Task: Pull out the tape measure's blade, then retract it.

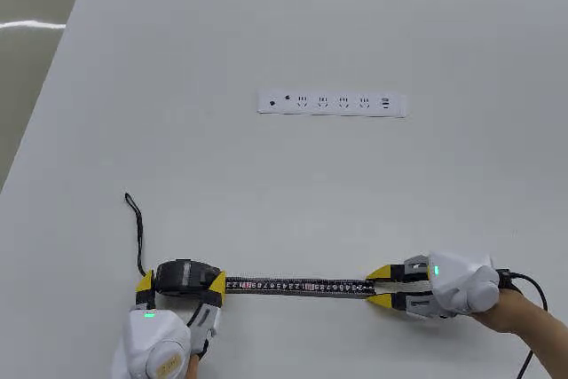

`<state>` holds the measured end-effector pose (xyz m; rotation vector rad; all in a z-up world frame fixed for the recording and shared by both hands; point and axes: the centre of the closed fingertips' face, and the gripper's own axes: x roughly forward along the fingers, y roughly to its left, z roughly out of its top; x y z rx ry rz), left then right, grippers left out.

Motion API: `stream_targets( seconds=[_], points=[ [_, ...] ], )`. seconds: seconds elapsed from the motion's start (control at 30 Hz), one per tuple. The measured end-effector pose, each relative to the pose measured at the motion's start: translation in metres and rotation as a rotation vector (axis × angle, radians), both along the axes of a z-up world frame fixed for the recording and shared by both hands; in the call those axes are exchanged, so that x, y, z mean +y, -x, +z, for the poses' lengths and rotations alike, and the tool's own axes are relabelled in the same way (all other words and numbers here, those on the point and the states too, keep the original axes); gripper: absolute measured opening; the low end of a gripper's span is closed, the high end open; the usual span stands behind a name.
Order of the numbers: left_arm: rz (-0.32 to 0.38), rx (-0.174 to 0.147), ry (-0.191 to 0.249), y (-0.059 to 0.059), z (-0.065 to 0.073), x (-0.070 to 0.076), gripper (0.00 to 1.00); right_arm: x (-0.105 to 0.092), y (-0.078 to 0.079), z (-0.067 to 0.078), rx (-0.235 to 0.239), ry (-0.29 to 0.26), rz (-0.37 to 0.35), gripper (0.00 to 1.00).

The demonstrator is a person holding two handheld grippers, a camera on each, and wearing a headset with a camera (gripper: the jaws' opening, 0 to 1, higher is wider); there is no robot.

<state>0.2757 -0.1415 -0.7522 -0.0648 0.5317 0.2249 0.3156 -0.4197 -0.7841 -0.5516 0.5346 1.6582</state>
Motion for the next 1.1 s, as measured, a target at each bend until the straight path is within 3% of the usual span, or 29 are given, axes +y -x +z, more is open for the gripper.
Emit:
stream_targets(
  seconds=[0.63, 1.1],
  points=[
    [0.037, -0.007, -0.008, 0.0018, -0.0005, 0.0000, 0.63, -0.0003, 0.0014, -0.0017, -0.008, 0.014, 0.011, 0.11],
    [0.029, 0.014, 0.000, 0.0020, -0.0023, -0.0003, 0.61, -0.0016, 0.0013, -0.0014, -0.021, 0.026, 0.014, 0.11]
  ],
)
